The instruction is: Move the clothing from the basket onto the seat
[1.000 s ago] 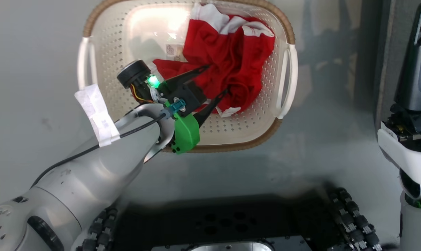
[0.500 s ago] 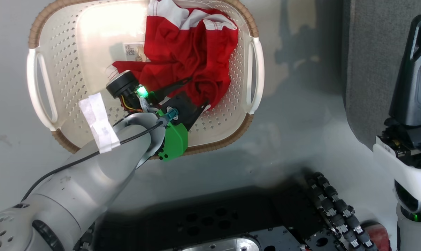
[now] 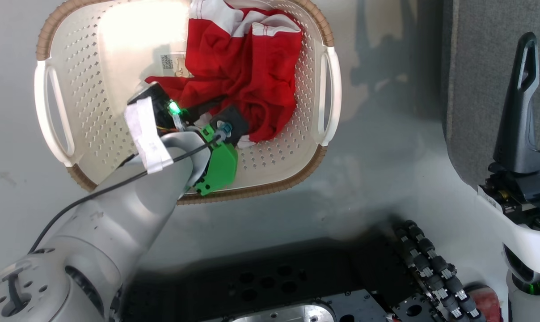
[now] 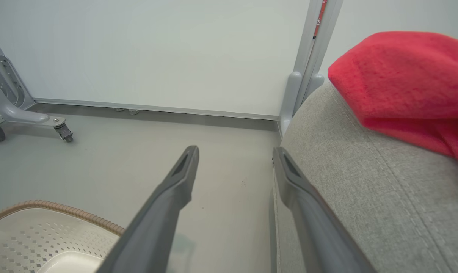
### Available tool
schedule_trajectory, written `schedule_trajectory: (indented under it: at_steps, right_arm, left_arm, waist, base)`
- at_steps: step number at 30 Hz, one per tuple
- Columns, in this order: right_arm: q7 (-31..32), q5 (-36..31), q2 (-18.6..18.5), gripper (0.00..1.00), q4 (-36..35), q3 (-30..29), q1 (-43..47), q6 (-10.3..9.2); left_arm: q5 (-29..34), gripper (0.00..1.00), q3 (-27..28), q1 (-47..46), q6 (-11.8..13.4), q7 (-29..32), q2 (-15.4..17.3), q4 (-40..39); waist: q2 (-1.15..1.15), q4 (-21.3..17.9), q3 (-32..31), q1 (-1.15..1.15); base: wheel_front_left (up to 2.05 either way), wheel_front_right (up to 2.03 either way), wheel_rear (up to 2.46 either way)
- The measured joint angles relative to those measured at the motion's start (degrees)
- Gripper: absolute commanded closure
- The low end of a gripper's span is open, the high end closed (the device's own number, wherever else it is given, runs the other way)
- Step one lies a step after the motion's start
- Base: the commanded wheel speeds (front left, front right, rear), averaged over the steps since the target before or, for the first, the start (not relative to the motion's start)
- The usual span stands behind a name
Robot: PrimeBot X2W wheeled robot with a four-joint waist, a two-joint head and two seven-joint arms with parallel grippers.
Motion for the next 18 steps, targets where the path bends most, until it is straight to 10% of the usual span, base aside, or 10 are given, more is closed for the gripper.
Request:
schedule_trajectory:
  at_steps: [18]
  right_arm:
    - [0.00, 0.49, 0.01, 0.00, -0.75, -0.44, 1.41, 0.00]
  left_arm:
    - [-1.24, 0.00, 0.01, -3.74, -0.01, 7.72, -2.97, 10.65]
  waist:
    - [0.00, -0.15, 0.16, 0.00]
  base:
    - [0.00, 0.00, 0.00]
